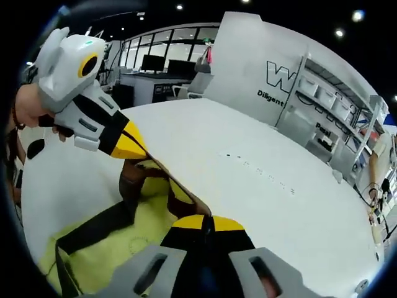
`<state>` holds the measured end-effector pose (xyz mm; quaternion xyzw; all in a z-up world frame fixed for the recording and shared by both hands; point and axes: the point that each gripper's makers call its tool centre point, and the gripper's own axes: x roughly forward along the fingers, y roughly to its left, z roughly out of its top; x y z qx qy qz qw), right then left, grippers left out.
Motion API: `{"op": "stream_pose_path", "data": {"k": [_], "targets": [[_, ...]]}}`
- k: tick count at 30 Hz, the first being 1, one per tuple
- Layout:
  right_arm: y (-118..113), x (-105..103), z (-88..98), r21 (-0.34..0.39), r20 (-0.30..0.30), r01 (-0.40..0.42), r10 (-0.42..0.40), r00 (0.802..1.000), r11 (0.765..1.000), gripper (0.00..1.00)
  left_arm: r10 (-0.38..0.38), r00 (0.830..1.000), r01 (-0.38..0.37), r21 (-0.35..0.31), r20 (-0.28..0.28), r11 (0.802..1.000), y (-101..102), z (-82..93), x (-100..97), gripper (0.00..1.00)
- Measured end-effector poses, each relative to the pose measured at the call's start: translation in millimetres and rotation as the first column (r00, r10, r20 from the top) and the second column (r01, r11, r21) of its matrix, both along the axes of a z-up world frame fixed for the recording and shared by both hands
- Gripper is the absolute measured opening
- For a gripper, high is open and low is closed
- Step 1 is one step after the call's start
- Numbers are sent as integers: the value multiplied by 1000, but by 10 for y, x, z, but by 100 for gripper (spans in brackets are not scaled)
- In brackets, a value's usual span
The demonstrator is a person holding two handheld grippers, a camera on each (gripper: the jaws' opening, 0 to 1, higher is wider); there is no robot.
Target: Fold the garment on the visible template until the final outline fits inside the template.
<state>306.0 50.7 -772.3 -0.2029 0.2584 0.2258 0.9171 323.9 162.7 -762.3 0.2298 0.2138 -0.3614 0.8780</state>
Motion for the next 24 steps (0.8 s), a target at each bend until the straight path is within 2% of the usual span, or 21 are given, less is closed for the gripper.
{"op": "stream_pose_path", "data": {"k": [2, 11, 14, 17, 18, 19, 21, 24], "targets": [[-21, 48, -37, -2, -9, 5, -5, 1000, 1000, 0, 57, 997, -59, -50, -44, 997, -16, -39, 64, 0], [-119, 207, -224, -27, -42, 25, -26, 999, 999, 0, 44, 997, -44, 0, -66, 999, -119, -238, 201, 0], [-128, 244, -301, -44, -56, 14, -16, 998, 999, 0, 38, 997, -35, 34, -66, 999, -142, -330, 253, 0], [-162, 296, -382, -47, -69, 17, -20, 997, 999, 0, 40, 997, -38, 33, -68, 999, -145, -347, 267, 0], [-173, 299, -403, -42, -78, 24, -27, 997, 999, 0, 72, 990, -74, -7, -123, 997, -152, -441, 287, 0], [-185, 310, -429, -35, -83, 30, -33, 996, 999, 0, 79, 988, -82, -17, -135, 996, -156, -469, 305, 0], [-198, 309, -495, -12, -106, 46, -47, 993, 999, 0, 79, 988, -82, -17, -133, 996, -166, -495, 327, 0], [-203, 325, -541, -19, -107, 45, -46, 993, 999, 0, 81, 987, -84, -14, -139, 996, -186, -543, 337, 0]]}}
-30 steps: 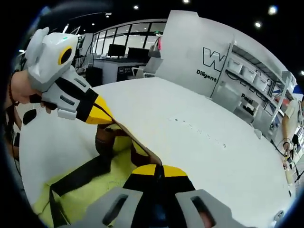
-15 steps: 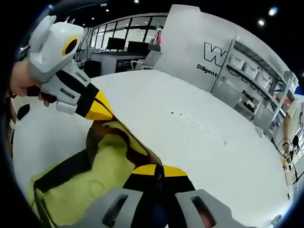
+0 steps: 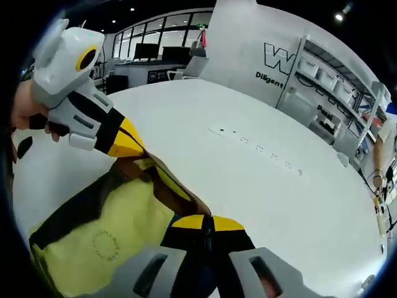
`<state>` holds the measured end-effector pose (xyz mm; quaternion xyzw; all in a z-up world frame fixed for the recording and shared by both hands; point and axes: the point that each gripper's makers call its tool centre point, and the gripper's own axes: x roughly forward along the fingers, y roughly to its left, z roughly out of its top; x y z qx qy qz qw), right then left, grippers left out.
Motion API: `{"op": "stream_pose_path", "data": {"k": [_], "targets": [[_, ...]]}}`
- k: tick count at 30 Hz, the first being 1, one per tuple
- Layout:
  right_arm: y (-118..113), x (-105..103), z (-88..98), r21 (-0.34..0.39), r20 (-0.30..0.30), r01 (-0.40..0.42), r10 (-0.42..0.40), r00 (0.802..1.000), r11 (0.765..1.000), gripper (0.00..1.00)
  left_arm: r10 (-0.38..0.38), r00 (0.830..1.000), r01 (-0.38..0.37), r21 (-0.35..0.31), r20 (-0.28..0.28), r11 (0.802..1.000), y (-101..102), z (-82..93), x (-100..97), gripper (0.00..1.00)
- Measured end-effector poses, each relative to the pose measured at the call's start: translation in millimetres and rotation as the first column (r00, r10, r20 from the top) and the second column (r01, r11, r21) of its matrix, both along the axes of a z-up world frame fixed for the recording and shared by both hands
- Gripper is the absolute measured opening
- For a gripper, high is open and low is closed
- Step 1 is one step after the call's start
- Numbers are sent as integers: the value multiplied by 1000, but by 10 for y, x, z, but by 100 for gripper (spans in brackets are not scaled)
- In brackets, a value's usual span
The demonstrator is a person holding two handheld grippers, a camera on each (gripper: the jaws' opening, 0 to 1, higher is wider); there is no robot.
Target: Fold the garment on the visible template until the final outline fits inside the template.
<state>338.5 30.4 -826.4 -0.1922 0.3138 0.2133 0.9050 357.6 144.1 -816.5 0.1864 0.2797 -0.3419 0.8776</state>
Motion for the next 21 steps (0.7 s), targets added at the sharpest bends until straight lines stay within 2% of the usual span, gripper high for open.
{"op": "stream_pose_path", "data": {"k": [12, 16, 18, 21], "targets": [[-40, 18, -172, 46, -51, 51, -49, 998, 998, 0, -4, 1000, 5, 26, -7, 1000, -26, -128, 20, 0], [-46, 25, -192, 37, -51, 43, -41, 998, 998, 0, 8, 1000, -8, 22, -12, 1000, -31, -166, 45, 0], [-62, 38, -209, 59, -60, 74, -70, 996, 996, 0, 25, 1000, -25, 4, -14, 1000, -35, -171, 39, 0], [-42, 32, -222, 35, -58, 58, -56, 997, 998, 0, 40, 999, -40, -11, -10, 999, -22, -157, 36, 2]]}}
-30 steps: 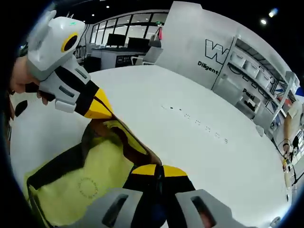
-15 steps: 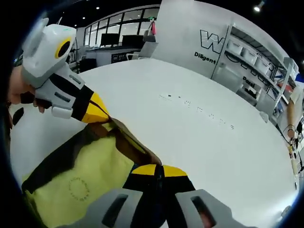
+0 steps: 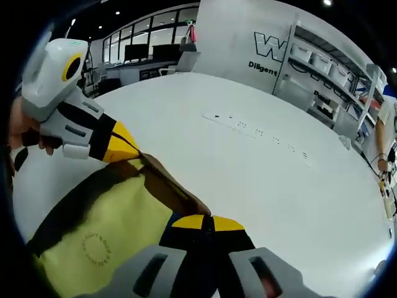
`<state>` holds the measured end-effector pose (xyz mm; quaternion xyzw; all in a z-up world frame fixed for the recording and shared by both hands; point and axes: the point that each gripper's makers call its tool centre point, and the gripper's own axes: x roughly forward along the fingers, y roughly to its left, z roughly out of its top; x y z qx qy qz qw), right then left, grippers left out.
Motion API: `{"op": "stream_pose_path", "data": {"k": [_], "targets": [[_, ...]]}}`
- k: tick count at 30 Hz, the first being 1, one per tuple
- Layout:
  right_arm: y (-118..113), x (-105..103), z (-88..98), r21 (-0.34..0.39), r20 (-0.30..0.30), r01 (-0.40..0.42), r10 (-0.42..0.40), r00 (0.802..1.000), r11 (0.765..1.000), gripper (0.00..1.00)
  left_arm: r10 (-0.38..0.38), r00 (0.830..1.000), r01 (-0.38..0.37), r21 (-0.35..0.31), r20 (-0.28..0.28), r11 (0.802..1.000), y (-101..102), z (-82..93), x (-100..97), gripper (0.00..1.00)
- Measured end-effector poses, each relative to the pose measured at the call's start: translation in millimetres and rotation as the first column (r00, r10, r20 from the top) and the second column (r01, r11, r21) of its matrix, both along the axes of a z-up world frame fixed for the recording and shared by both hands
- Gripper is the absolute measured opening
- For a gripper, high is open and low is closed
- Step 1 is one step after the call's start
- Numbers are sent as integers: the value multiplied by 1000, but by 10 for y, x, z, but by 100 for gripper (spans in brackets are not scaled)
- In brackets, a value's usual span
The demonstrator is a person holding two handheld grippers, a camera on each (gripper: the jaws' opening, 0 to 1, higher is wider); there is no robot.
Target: Fold the garment on the visible template until the final outline fits inside the template.
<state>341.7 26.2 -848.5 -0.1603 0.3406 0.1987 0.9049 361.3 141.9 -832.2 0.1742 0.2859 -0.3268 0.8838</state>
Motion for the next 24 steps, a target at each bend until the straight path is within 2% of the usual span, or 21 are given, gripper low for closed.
{"op": "stream_pose_path", "data": {"k": [1, 5, 8, 10, 15, 24], "targets": [[-5, 3, 0, 2, 0, 2, -2, 1000, 1000, 0, 28, 1000, -28, -25, -2, 999, 12, 35, -1, 4], [-23, 5, -12, 13, -5, 13, -13, 1000, 1000, 0, 38, 999, -37, -33, 11, 999, 56, 96, -12, 12], [-30, 6, -12, 20, -5, 20, -20, 1000, 1000, 0, 82, 996, -84, -120, -24, 989, 48, 186, -58, 14], [-34, 5, -14, 31, -7, 29, -29, 1000, 999, 0, 82, 997, -82, -122, -9, 989, 59, 242, -96, 17], [-40, 9, -16, 30, -8, 27, -27, 1000, 999, 0, 95, 995, -98, -160, -22, 982, 41, 305, -200, 23], [-42, 10, -25, 34, -12, 30, -30, 999, 999, 0, 102, 995, -102, -218, -11, 971, -100, 449, -430, 25]]}}
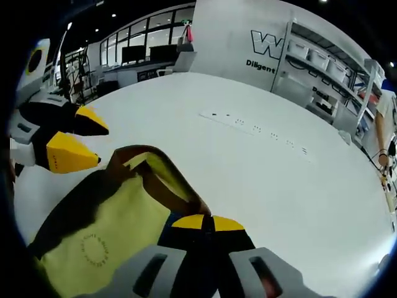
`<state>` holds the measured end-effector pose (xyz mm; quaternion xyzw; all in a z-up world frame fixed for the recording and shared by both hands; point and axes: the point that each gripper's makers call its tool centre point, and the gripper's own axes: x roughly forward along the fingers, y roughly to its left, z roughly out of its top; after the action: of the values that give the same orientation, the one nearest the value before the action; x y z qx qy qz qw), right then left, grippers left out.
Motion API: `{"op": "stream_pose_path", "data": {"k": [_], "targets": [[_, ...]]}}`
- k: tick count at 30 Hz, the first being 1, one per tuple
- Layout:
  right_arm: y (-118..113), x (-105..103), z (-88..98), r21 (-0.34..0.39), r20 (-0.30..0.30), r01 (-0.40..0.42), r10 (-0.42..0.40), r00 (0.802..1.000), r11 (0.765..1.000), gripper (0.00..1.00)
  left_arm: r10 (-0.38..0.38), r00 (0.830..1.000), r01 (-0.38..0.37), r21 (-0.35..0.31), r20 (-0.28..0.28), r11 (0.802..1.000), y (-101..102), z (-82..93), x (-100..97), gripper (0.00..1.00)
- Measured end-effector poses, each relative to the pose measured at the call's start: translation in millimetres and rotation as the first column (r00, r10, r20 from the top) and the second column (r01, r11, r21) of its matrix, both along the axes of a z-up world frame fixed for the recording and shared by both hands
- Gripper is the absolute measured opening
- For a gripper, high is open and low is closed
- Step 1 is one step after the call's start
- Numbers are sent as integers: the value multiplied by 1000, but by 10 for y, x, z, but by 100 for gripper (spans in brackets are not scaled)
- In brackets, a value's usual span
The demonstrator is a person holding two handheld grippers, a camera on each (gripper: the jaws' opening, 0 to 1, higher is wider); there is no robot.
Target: Fold the garment on the visible template until the final outline fits inside the template.
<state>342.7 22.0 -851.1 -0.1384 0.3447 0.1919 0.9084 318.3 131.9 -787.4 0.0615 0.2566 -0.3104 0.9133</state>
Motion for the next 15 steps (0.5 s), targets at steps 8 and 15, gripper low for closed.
{"op": "stream_pose_path", "data": {"k": [8, 15], "targets": [[3, 4, -17, 1, -2, 2, -2, 1000, 1000, 0, 4, 1000, -4, 11, -9, 1000, -153, -87, -77, 25], [2, -3, -19, 7, -3, 12, -11, 1000, 1000, 0, 37, 999, -37, 13, -36, 999, -226, -252, -101, 15]]}}
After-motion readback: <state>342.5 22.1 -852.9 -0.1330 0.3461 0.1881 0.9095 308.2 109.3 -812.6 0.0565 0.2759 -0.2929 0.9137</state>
